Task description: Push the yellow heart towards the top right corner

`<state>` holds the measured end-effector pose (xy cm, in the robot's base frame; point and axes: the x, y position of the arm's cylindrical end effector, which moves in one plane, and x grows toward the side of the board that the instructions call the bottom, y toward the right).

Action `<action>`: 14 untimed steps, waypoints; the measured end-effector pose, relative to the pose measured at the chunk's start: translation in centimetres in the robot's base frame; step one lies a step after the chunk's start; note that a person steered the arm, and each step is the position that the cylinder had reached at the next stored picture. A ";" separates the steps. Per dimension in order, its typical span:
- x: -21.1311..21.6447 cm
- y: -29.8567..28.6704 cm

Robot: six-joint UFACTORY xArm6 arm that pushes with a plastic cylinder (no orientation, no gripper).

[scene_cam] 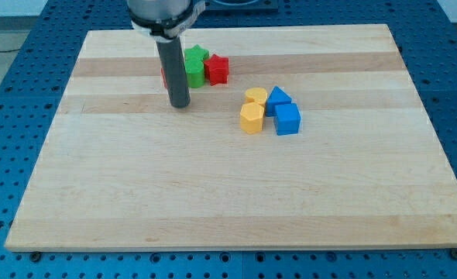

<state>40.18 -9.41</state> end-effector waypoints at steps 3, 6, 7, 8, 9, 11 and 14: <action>2.3 9.5; -4.2 13.6; -4.2 14.3; -4.2 15.6; -3.6 16.1; -6.8 19.5; -9.3 24.4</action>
<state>30.91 14.99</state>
